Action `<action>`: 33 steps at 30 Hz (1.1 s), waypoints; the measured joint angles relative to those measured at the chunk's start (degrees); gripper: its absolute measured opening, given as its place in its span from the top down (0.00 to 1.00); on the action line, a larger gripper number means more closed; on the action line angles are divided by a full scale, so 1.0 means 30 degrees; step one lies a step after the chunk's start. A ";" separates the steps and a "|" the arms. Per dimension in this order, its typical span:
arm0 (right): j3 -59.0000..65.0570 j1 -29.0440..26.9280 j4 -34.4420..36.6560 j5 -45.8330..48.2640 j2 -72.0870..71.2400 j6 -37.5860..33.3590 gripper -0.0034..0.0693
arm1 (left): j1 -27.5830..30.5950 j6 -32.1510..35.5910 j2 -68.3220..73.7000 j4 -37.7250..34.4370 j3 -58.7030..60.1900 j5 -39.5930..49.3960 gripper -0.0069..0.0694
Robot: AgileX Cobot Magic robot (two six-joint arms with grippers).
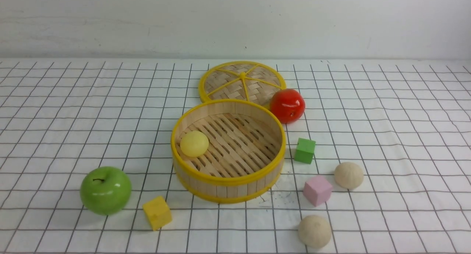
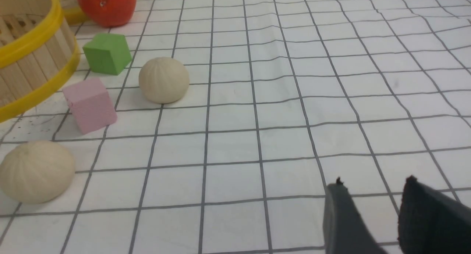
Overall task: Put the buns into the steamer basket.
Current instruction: Use the right arm to grab a steamed stuffed bun
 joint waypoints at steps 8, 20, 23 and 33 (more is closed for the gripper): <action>0.0000 0.0000 0.0000 0.0000 0.0000 0.0000 0.62 | 0.0000 -0.0465 -0.0823 -0.0502 0.0811 0.0000 0.93; 0.0000 0.0000 0.0000 0.0000 0.0000 0.0000 0.62 | 0.0000 -0.0465 -0.0823 -0.0972 0.0910 0.0000 0.93; 0.0000 0.0000 0.0000 0.0000 0.0000 0.0000 0.62 | 0.0000 -0.0465 -0.0823 -0.0972 0.0910 0.0000 0.93; 0.0000 0.0000 0.0000 0.0000 0.0000 0.0000 0.62 | 0.0000 -0.0465 -0.0823 -0.0892 0.0913 -0.0339 0.93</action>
